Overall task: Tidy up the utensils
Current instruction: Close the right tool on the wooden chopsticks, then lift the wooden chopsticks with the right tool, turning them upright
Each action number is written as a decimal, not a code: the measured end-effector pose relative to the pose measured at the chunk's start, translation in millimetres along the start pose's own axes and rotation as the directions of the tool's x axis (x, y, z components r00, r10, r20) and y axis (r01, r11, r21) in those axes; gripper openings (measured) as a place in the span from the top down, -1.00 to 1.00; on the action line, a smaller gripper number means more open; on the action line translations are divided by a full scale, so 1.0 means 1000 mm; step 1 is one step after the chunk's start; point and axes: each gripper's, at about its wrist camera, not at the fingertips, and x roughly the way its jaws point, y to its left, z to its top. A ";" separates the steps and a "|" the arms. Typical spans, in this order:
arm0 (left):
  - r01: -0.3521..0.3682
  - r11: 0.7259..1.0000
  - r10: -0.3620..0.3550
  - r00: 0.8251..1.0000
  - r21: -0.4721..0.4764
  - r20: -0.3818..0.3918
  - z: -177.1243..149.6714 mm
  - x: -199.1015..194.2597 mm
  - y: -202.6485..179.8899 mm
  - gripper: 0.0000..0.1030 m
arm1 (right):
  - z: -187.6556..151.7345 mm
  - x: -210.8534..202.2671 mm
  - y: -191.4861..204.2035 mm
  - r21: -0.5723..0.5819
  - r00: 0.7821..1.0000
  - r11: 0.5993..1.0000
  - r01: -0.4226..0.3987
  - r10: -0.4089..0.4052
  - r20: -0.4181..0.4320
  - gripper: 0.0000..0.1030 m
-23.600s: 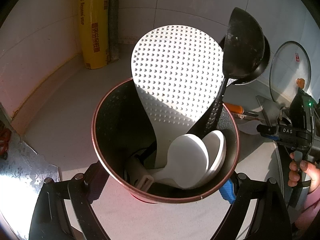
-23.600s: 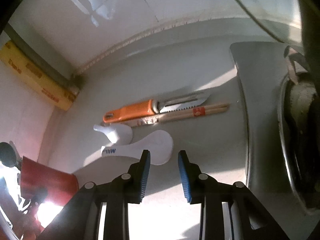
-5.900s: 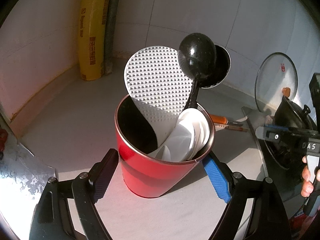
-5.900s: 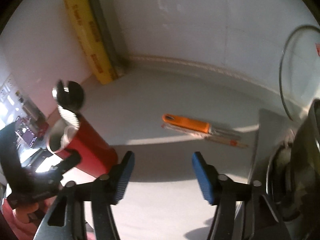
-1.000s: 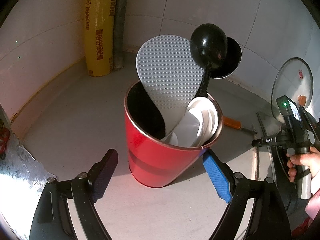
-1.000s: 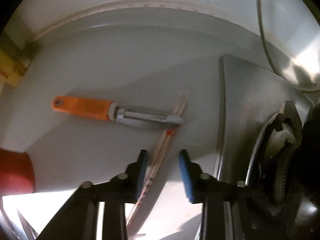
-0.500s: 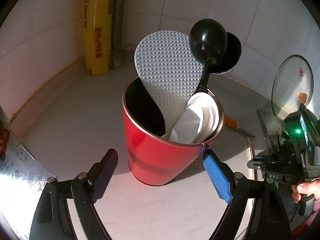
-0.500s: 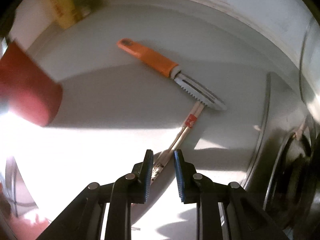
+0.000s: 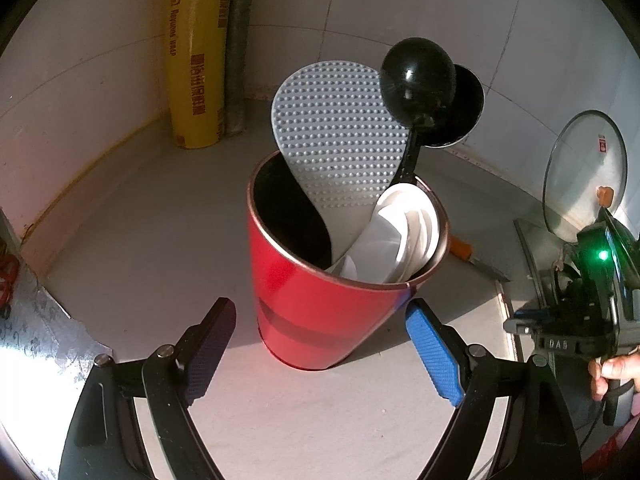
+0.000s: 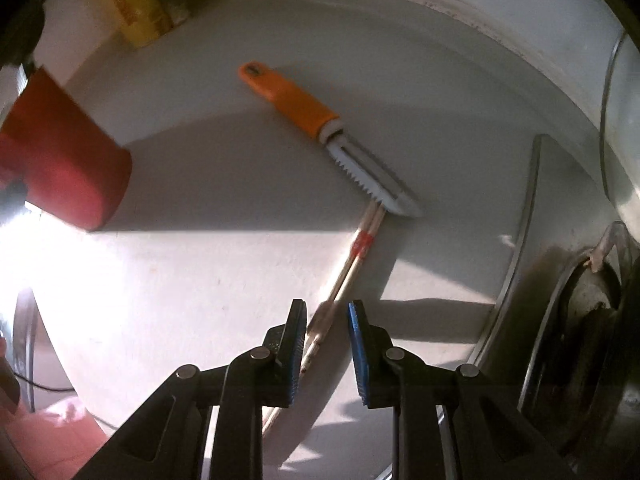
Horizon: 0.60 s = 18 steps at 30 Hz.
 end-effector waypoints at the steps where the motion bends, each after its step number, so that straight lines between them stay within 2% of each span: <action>1: -0.002 1.000 0.002 1.000 -0.002 0.001 -0.002 -0.002 -0.001 -0.70 | 0.002 -0.001 -0.003 0.015 1.000 1.000 -0.007 0.007 0.007 0.52; 5: -0.008 1.000 0.008 1.000 -0.004 0.002 -0.002 -0.004 -0.002 -0.70 | 0.024 -0.004 -0.029 0.132 0.996 0.988 -0.078 0.071 0.056 0.52; 9: -0.012 1.000 0.012 1.000 0.002 0.004 -0.002 -0.005 -0.003 -0.70 | 0.026 0.009 -0.063 0.311 0.985 0.936 -0.164 0.139 0.103 0.52; 18: -0.023 1.000 0.023 1.000 0.011 -0.005 -0.002 -0.003 -0.006 -0.70 | 0.043 0.004 -0.074 0.379 0.976 0.904 -0.199 0.149 0.157 0.50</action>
